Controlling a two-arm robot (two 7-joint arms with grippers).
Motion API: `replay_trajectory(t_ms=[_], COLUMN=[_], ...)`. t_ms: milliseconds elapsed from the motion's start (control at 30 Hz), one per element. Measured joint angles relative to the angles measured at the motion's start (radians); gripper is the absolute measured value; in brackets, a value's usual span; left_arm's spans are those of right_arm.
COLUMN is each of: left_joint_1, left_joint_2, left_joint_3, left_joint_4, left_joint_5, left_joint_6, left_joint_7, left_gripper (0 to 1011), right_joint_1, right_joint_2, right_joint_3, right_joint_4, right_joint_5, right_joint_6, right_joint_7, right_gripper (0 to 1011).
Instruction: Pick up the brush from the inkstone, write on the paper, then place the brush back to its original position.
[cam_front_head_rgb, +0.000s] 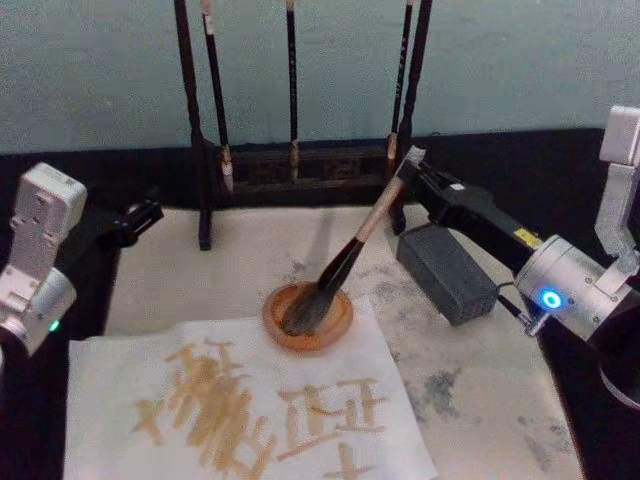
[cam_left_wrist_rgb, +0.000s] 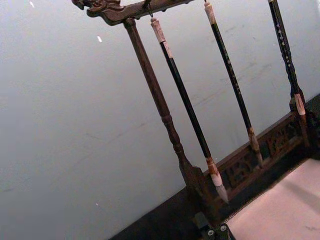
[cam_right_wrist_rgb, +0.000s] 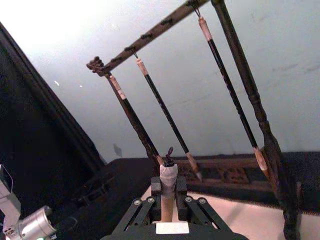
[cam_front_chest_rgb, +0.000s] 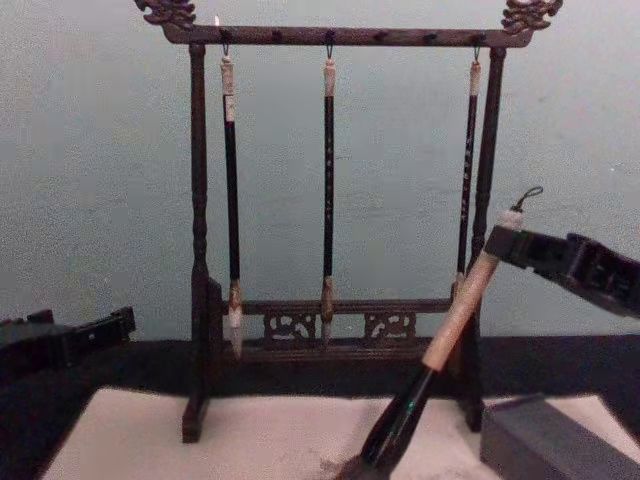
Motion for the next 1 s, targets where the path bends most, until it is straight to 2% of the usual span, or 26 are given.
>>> replay_trajectory(t_ms=[400, 567, 700, 1000], left_joint_1=[0.0, 0.0, 0.0, 0.0], left_joint_2=[0.0, 0.0, 0.0, 0.0], left_joint_3=[0.0, 0.0, 0.0, 0.0], left_joint_4=[0.0, 0.0, 0.0, 0.0], left_joint_5=[0.0, 0.0, 0.0, 0.0], left_joint_6=[0.0, 0.0, 0.0, 0.0], left_joint_7=[0.0, 0.0, 0.0, 0.0], left_gripper=[1000, 1002, 1002, 1002], right_joint_1=[-0.019, -0.035, -0.044, -0.078], right_joint_2=[-0.004, 0.007, 0.013, 0.034], right_joint_3=[0.033, 0.043, 0.048, 0.062], right_joint_4=[-0.023, -0.066, -0.089, -0.17], right_joint_5=[-0.025, -0.077, -0.1, -0.194], right_joint_6=[0.002, -0.009, -0.015, -0.048], right_joint_7=[0.002, -0.009, -0.011, -0.022], right_gripper=[175, 175, 175, 175])
